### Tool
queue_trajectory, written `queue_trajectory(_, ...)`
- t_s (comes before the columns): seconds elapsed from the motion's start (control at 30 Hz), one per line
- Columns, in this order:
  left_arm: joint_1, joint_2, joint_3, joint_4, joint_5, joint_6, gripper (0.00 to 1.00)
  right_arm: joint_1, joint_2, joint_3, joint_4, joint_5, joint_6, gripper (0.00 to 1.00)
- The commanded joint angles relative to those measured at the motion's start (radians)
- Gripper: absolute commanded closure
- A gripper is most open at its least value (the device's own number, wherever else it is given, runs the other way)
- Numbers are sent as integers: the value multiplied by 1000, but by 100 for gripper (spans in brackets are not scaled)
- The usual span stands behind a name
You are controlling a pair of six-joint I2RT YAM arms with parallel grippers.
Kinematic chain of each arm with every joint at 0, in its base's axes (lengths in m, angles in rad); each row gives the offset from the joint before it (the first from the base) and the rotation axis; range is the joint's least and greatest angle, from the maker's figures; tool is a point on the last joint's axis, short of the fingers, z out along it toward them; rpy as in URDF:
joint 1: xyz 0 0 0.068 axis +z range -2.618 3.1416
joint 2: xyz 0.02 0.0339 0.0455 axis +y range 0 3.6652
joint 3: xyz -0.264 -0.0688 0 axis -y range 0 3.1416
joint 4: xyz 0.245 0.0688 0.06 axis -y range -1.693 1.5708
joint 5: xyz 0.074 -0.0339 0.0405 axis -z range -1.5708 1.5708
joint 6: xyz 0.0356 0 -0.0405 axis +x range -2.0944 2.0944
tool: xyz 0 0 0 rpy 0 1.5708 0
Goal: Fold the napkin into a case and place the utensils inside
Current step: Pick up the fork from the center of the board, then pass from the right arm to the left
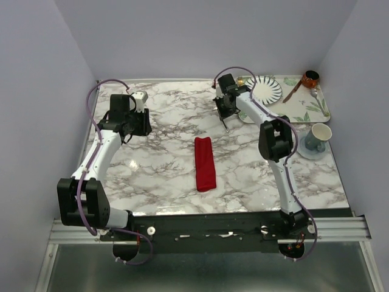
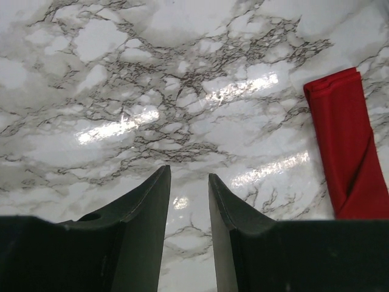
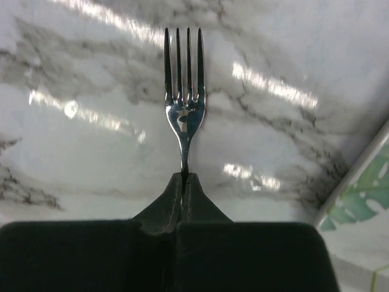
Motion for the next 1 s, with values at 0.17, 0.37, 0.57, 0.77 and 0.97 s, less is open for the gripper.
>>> queue_trajectory(0.17,4,61,102,130,137,-148,55,13,-428,-252,96,30,11,99)
queue_trajectory(0.37,-1,54,54,337,277,-353,55,59,-631,-456,131,-61,115,99)
queue_trajectory(0.57,-104,103,76,567,423,-548,40,145,-782,-655,237,-114,111,99)
queue_trajectory(0.77,-218,138,88,590,369,-585,39,197,-874,-744,274,-127,112,99)
queue_trajectory(0.97,-272,176,94,593,360,-627,43,231,-919,-780,288,-127,103,99)
